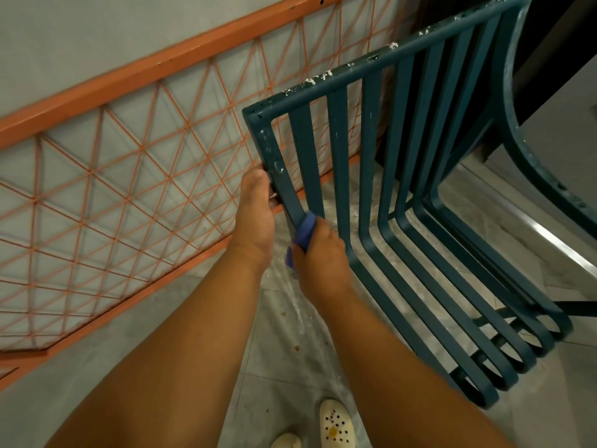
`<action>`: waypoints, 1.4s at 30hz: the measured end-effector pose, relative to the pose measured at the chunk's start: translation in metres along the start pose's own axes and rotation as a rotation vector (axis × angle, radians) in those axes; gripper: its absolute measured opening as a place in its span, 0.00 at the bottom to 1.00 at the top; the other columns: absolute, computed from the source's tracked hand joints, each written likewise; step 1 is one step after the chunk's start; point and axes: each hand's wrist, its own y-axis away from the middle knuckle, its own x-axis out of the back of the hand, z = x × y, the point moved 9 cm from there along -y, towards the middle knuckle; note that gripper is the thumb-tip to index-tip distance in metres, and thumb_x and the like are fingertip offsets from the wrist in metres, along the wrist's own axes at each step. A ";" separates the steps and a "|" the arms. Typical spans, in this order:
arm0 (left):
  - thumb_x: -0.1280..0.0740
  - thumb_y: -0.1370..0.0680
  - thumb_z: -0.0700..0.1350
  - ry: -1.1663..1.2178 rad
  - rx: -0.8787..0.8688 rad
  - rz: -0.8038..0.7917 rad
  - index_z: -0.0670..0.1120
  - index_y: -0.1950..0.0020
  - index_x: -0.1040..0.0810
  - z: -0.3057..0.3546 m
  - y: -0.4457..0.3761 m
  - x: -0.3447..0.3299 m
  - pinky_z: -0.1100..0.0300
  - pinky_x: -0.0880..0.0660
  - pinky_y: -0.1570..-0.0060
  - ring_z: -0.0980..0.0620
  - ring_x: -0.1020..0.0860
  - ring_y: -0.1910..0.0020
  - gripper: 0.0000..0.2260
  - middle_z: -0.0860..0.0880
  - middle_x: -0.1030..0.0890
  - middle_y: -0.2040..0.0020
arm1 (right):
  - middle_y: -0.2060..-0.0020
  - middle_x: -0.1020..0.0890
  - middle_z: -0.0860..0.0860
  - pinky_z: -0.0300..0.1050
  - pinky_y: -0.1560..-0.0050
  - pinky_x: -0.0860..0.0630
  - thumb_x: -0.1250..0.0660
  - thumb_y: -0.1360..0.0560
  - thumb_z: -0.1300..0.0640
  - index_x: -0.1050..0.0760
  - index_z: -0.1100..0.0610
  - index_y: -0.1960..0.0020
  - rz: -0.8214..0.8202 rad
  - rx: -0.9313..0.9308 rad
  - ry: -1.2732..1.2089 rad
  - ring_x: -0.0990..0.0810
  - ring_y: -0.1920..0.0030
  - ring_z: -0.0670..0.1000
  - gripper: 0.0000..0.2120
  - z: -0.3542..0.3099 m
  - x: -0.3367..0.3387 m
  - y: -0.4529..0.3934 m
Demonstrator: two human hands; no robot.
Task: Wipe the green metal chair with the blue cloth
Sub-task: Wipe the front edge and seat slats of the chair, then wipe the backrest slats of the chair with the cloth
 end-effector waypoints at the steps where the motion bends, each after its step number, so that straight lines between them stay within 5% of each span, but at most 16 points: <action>1: 0.51 0.18 0.53 0.011 0.010 0.004 0.52 0.39 0.28 -0.002 0.000 0.000 0.64 0.27 0.56 0.51 0.22 0.44 0.15 0.45 0.21 0.41 | 0.40 0.24 0.54 0.51 0.39 0.26 0.32 0.25 0.55 0.34 0.56 0.33 0.016 0.059 -0.053 0.25 0.40 0.54 0.23 -0.019 0.002 -0.010; 5: 0.50 0.18 0.52 0.016 0.023 -0.023 0.50 0.37 0.27 -0.003 -0.003 -0.003 0.61 0.26 0.47 0.51 0.22 0.42 0.17 0.45 0.21 0.40 | 0.36 0.28 0.56 0.50 0.38 0.28 0.32 0.25 0.54 0.40 0.57 0.26 0.094 0.228 -0.125 0.29 0.38 0.54 0.31 -0.067 0.009 -0.029; 9: 0.50 0.17 0.52 0.008 -0.018 -0.006 0.50 0.38 0.28 0.001 -0.003 0.001 0.72 0.26 0.60 0.54 0.21 0.47 0.16 0.44 0.20 0.42 | 0.42 0.25 0.53 0.48 0.41 0.25 0.31 0.26 0.50 0.34 0.57 0.32 0.062 0.110 0.027 0.25 0.43 0.51 0.26 -0.019 0.003 -0.006; 12: 0.51 0.18 0.53 -0.038 -0.037 -0.026 0.55 0.39 0.28 0.002 -0.002 0.001 0.77 0.29 0.63 0.59 0.21 0.47 0.15 0.47 0.21 0.41 | 0.42 0.25 0.53 0.47 0.41 0.26 0.33 0.24 0.48 0.35 0.57 0.32 -0.106 -0.021 0.208 0.24 0.42 0.52 0.25 0.023 -0.011 0.008; 14: 0.50 0.18 0.56 -0.064 -0.027 -0.051 0.61 0.38 0.28 0.000 0.001 0.002 0.76 0.29 0.60 0.63 0.23 0.46 0.15 0.53 0.22 0.38 | 0.47 0.22 0.53 0.43 0.50 0.23 0.38 0.21 0.48 0.34 0.58 0.35 -0.213 -0.067 0.234 0.23 0.49 0.51 0.20 0.032 -0.010 0.010; 16: 0.48 0.20 0.59 -0.085 0.005 -0.057 0.63 0.32 0.33 -0.012 0.006 0.005 0.67 0.32 0.48 0.61 0.28 0.39 0.17 0.57 0.28 0.33 | 0.60 0.24 0.48 0.32 0.67 0.28 0.42 0.19 0.49 0.31 0.56 0.44 -0.180 -0.051 0.138 0.24 0.62 0.46 0.11 0.027 0.007 0.008; 17: 0.45 0.21 0.60 -0.089 0.038 -0.033 0.61 0.30 0.35 -0.022 0.011 0.008 0.61 0.33 0.44 0.57 0.30 0.36 0.19 0.57 0.30 0.31 | 0.61 0.24 0.47 0.30 0.68 0.29 0.43 0.19 0.50 0.31 0.54 0.44 -0.125 -0.024 0.051 0.24 0.63 0.44 0.09 0.020 0.017 0.008; 20: 0.38 0.27 0.64 -0.045 0.190 0.019 0.55 0.37 0.31 -0.053 0.029 0.014 0.50 0.27 0.46 0.49 0.24 0.41 0.22 0.52 0.24 0.38 | 0.42 0.23 0.49 0.41 0.46 0.24 0.44 0.19 0.49 0.43 0.47 0.25 0.015 0.110 -0.210 0.23 0.44 0.48 0.23 -0.011 0.035 0.013; 22: 0.33 0.31 0.65 0.047 0.283 -0.068 0.53 0.37 0.29 -0.066 0.039 0.004 0.50 0.22 0.52 0.48 0.19 0.47 0.28 0.49 0.19 0.43 | 0.25 0.40 0.50 0.51 0.29 0.36 0.44 0.19 0.49 0.55 0.45 0.22 -0.059 0.189 -0.248 0.39 0.26 0.50 0.30 -0.030 0.020 0.013; 24: 0.30 0.30 0.61 0.124 0.291 -0.191 0.53 0.34 0.28 -0.067 0.039 -0.009 0.51 0.23 0.49 0.49 0.20 0.44 0.27 0.48 0.19 0.42 | 0.22 0.56 0.46 0.51 0.23 0.51 0.48 0.17 0.50 0.60 0.47 0.22 -0.183 0.269 -0.204 0.58 0.23 0.45 0.30 -0.039 0.002 0.013; 26: 0.30 0.28 0.55 0.081 0.254 -0.214 0.52 0.35 0.26 -0.064 0.034 -0.011 0.51 0.23 0.49 0.48 0.20 0.43 0.22 0.47 0.19 0.42 | 0.22 0.58 0.44 0.48 0.23 0.54 0.49 0.17 0.50 0.60 0.48 0.22 -0.222 0.325 -0.247 0.61 0.24 0.41 0.28 -0.034 0.001 0.012; 29: 0.29 0.28 0.51 -0.056 0.166 -0.056 0.47 0.39 0.25 -0.052 0.020 0.004 0.47 0.21 0.53 0.44 0.19 0.48 0.19 0.44 0.18 0.46 | 0.22 0.52 0.43 0.49 0.24 0.48 0.47 0.19 0.48 0.56 0.46 0.22 -0.125 0.305 -0.379 0.54 0.24 0.40 0.29 -0.006 0.012 0.018; 31: 0.29 0.27 0.50 -0.218 0.012 0.027 0.49 0.45 0.23 -0.033 0.010 0.015 0.50 0.21 0.53 0.49 0.18 0.51 0.13 0.48 0.17 0.50 | 0.22 0.49 0.45 0.52 0.24 0.47 0.48 0.20 0.41 0.59 0.42 0.23 -0.023 0.248 -0.142 0.50 0.23 0.45 0.30 0.025 0.012 0.027; 35: 0.28 0.29 0.55 -0.592 -0.296 0.133 0.57 0.54 0.27 0.010 0.000 0.020 0.64 0.27 0.63 0.61 0.22 0.61 0.10 0.58 0.21 0.59 | 0.22 0.47 0.51 0.56 0.26 0.50 0.56 0.22 0.34 0.73 0.40 0.28 -0.120 0.117 0.368 0.46 0.24 0.55 0.32 0.078 -0.016 0.043; 39: 0.25 0.34 0.57 -0.841 -0.496 0.376 0.46 0.49 0.28 0.036 0.002 0.025 0.57 0.27 0.60 0.49 0.25 0.56 0.23 0.49 0.24 0.52 | 0.24 0.40 0.51 0.54 0.26 0.53 0.59 0.19 0.38 0.75 0.43 0.29 -0.133 0.117 0.430 0.42 0.25 0.52 0.29 0.077 -0.022 0.039; 42: 0.24 0.35 0.55 -1.089 -0.764 0.568 0.42 0.50 0.28 0.049 0.023 0.014 0.53 0.33 0.57 0.42 0.29 0.53 0.24 0.40 0.28 0.51 | 0.22 0.54 0.49 0.54 0.26 0.61 0.63 0.19 0.41 0.77 0.44 0.28 -0.124 0.154 0.465 0.57 0.22 0.51 0.28 0.072 -0.020 0.041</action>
